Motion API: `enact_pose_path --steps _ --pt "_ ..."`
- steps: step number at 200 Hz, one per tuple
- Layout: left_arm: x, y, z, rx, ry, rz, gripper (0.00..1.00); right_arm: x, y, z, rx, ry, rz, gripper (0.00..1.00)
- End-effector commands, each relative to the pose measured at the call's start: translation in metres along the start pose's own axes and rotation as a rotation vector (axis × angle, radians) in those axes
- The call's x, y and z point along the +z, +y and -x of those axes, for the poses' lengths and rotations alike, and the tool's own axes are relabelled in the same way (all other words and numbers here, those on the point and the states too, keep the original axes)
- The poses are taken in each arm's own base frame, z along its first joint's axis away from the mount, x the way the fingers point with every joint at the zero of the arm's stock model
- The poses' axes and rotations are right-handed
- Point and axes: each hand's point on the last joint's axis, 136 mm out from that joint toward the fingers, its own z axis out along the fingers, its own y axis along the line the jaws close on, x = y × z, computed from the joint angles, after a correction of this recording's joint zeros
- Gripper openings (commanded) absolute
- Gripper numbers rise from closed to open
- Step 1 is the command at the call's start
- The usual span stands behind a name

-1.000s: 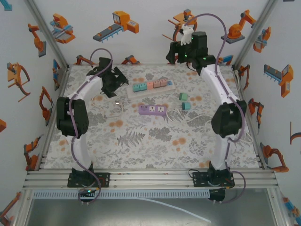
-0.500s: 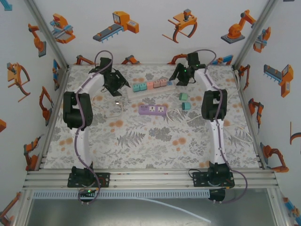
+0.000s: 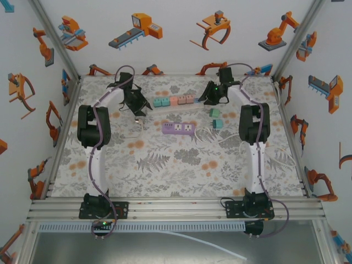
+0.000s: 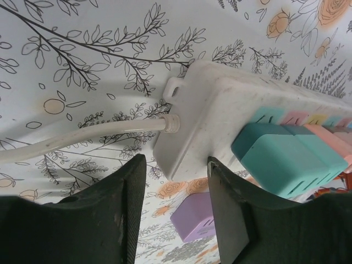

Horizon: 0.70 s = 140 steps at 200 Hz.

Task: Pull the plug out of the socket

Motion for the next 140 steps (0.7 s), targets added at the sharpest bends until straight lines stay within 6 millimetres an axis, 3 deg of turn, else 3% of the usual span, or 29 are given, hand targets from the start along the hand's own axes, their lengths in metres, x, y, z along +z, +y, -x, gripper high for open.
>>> enact_pose_path --steps 1,32,89,111,140 --pt "0.006 0.042 -0.023 0.016 0.064 0.155 0.45 0.006 0.007 -0.037 -0.038 0.090 -0.019 0.37" --pt "0.001 0.057 -0.041 0.030 0.100 0.179 0.40 0.005 0.015 -0.064 -0.062 0.123 -0.027 0.37" --pt "-0.036 0.083 -0.078 0.040 0.076 0.187 0.40 -0.019 0.030 -0.110 -0.083 0.108 -0.007 0.36" --pt "-0.048 0.092 -0.077 0.057 0.030 0.216 0.45 -0.027 0.033 -0.111 -0.095 0.082 0.005 0.38" --pt "-0.055 0.083 -0.073 0.073 0.021 0.197 0.51 -0.048 0.044 -0.097 -0.133 0.033 -0.013 0.46"
